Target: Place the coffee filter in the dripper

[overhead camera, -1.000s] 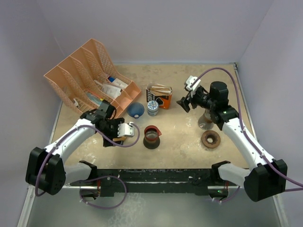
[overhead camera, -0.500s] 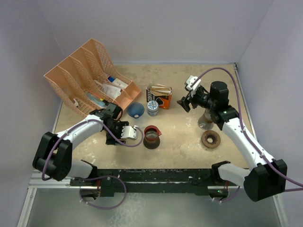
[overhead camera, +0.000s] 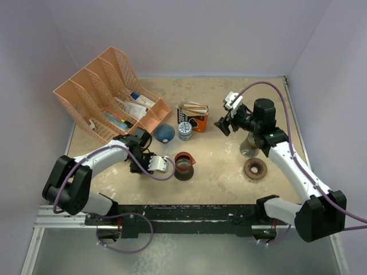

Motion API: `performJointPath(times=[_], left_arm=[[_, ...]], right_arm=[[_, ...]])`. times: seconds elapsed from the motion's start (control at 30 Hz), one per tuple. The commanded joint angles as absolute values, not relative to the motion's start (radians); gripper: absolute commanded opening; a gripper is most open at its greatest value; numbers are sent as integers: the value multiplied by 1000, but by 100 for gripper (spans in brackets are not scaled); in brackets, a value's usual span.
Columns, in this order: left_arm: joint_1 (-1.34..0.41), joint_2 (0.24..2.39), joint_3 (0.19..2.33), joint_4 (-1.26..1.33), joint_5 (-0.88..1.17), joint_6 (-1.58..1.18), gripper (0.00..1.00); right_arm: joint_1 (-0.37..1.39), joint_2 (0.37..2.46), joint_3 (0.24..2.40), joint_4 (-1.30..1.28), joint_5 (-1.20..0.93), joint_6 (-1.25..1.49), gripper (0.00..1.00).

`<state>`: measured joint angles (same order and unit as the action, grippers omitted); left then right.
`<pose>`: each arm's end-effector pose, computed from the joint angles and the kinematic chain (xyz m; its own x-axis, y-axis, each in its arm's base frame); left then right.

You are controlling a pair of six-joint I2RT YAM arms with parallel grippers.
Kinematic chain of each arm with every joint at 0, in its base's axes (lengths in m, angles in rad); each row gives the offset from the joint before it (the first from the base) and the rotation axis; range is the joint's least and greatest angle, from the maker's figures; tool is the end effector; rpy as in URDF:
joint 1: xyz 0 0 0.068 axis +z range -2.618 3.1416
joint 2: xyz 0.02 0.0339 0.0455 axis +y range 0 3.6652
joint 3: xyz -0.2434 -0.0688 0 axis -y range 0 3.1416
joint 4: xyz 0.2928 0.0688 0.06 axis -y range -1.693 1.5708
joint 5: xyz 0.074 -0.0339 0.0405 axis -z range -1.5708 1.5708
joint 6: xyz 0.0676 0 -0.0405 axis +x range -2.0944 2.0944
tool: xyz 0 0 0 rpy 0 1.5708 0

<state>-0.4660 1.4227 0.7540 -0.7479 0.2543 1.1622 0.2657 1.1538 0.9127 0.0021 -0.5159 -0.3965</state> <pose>0.2357 -0.1376 0.0820 0.0800 0.9539 -0.2891 0.9966 -0.0708 0.0422 0.3281 0.1238 0.2930 0.0561 -0.3329 -0.9413 -0.7255 0.6341 -0.2675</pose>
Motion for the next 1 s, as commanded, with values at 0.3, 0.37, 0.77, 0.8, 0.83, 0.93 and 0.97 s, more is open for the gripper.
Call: performJointPath(times=[0.3,0.37,0.77,0.8,0.83,0.93,0.97], left_arm=[[-494,1198,930,-985,326,1016,29],[-495,1177,983,-1018,365,1000,29],[-575,1231,1304,-1098,577,918,23],[-595,1241,1322,-1096,579,910,22],[-616,1252,1338,-1093,579,902,22],[-700,1282,1364,-1056,547,863,21],[-744,1291,1367,-1043,529,851,21]], right_arm=[[234,1153,893,14,-535,-434,76],[225,1152,894,8,-544,-439,76],[132,1113,893,19,-557,-418,77],[124,1111,892,20,-558,-417,77],[118,1111,890,22,-558,-415,77],[111,1109,891,24,-555,-417,77],[108,1109,890,24,-551,-417,77]])
